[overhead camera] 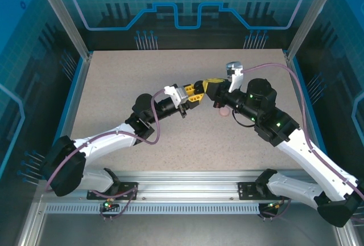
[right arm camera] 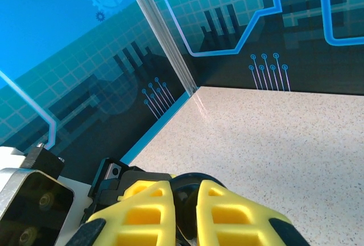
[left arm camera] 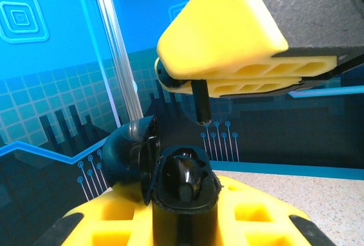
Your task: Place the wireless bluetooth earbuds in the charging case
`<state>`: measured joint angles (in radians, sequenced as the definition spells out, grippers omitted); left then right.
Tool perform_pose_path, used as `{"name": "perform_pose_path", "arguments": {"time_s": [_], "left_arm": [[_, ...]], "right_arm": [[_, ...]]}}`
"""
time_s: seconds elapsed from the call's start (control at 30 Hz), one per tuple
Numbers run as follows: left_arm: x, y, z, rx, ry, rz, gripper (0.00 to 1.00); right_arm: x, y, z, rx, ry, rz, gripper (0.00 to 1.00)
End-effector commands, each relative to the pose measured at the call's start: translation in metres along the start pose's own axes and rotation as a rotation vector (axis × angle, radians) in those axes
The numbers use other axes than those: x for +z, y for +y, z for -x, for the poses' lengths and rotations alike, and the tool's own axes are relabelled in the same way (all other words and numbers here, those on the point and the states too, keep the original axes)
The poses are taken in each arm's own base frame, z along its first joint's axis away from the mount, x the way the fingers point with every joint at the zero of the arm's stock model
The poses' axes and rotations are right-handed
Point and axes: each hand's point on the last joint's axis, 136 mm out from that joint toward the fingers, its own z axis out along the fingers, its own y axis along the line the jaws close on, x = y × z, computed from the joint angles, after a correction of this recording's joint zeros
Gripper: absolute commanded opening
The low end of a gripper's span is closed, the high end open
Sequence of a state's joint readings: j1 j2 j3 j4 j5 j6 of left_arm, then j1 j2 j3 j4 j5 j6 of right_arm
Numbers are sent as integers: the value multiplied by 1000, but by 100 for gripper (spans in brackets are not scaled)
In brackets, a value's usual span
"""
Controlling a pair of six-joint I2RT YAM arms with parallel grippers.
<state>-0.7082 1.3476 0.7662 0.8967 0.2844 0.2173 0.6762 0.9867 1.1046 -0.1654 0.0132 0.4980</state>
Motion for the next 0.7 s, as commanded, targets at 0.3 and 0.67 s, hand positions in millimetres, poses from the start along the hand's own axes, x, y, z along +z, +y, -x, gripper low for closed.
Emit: {"name": "perform_pose_path", "arguments": {"time_s": [0.3,0.67], "left_arm": [[4,3,29,39,-75,8,0],[3,3,32,39,-82,11,0]], "right_arm": [[11,5,-8,4,13,32,11],[20,-1,-21,10,50,17,10]]}}
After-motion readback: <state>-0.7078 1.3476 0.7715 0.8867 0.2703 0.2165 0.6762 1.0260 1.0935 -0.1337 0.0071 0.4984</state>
